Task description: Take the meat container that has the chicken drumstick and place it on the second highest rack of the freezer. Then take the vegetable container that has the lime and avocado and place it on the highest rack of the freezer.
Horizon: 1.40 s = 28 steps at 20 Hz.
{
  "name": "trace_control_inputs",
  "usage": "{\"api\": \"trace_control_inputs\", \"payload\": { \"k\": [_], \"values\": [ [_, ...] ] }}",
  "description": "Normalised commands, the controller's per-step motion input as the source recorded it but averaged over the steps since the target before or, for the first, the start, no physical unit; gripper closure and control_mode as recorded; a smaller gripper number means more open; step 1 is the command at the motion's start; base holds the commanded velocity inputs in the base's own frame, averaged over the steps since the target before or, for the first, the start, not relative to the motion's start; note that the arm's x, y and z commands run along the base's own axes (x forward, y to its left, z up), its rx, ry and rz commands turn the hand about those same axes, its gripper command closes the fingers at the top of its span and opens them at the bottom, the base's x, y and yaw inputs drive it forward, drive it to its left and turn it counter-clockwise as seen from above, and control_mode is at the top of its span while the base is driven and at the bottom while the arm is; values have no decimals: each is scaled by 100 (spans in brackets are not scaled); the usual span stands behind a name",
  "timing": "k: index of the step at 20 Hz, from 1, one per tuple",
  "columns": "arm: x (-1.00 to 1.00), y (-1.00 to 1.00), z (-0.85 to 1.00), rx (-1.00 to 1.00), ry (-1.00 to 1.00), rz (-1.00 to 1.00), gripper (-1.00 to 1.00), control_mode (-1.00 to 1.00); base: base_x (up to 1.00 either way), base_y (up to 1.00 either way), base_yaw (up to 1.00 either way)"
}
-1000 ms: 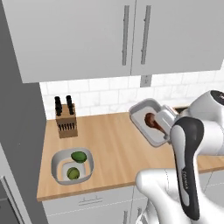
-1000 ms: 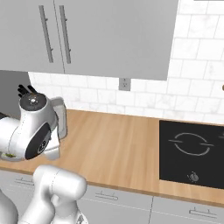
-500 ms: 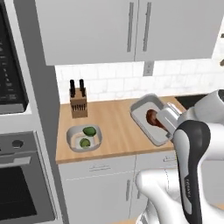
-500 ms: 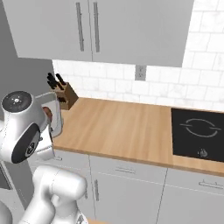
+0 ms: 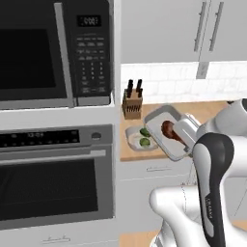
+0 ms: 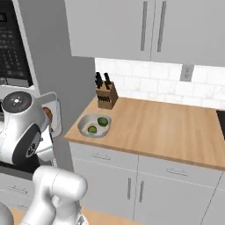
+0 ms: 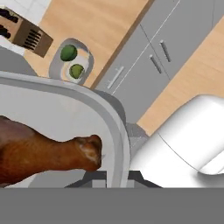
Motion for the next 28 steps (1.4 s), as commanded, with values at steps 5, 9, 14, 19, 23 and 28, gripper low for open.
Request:
{"api": "trace_control_inputs", "payload": {
  "k": [5, 9, 14, 19, 23, 28],
  "values": [
    [0, 0, 0, 0, 0, 0, 100, 100, -8, 97, 11],
    [0, 0, 0, 0, 0, 0, 100, 100, -31, 94, 10],
    [0, 0, 0, 0, 0, 0, 100, 100, -33, 71, 10],
    [0, 0, 0, 0, 0, 0, 100, 100, -8, 66, 8],
    [0, 0, 0, 0, 0, 0, 100, 100, -12, 71, 0],
    [0, 0, 0, 0, 0, 0, 100, 100, -43, 81, 4]
  ]
}}
